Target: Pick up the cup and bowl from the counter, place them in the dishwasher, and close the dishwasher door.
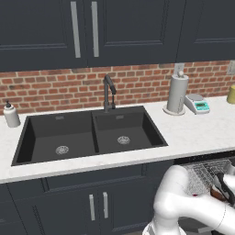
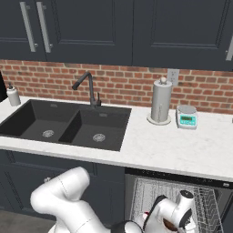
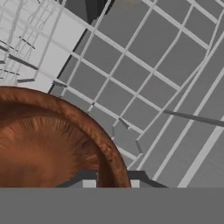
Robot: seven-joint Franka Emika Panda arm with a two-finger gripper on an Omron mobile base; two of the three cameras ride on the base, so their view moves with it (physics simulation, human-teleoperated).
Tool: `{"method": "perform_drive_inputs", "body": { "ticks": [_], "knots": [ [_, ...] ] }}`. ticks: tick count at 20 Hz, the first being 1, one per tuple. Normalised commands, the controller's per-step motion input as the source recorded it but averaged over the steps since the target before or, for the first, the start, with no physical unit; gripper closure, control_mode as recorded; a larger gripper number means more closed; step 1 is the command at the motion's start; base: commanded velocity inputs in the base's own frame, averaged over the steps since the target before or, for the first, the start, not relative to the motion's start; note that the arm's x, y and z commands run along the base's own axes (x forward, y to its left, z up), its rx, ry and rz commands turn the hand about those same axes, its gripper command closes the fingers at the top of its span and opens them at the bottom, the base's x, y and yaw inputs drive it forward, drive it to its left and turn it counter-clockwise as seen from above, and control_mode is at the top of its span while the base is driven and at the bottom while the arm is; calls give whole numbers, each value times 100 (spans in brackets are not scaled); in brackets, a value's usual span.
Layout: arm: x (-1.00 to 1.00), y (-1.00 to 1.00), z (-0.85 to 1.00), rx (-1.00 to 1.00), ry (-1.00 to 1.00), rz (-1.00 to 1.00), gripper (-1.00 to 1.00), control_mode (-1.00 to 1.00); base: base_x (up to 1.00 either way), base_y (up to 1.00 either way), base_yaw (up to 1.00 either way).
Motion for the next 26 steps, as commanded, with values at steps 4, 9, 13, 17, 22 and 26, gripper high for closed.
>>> {"method": "perform_drive_inputs", "body": {
  "ticks": [4, 9, 13, 17, 22, 26],
  "knots": [
    [18, 0, 5, 0, -7, 0, 100, -100, 0, 0, 0],
    [3, 0, 0, 0, -1, -1, 100, -100, 0, 0, 0],
    [0, 0, 0, 0, 0, 0, -100, -100, 0, 0, 0],
    [0, 0, 0, 0, 0, 0, -100, -100, 0, 0, 0],
    [0, 0, 13, 0, 0, 0, -100, -100, 0, 0, 0],
    [0, 0, 47, 0, -1, 0, -100, -100, 0, 0, 0]
  ]
}}
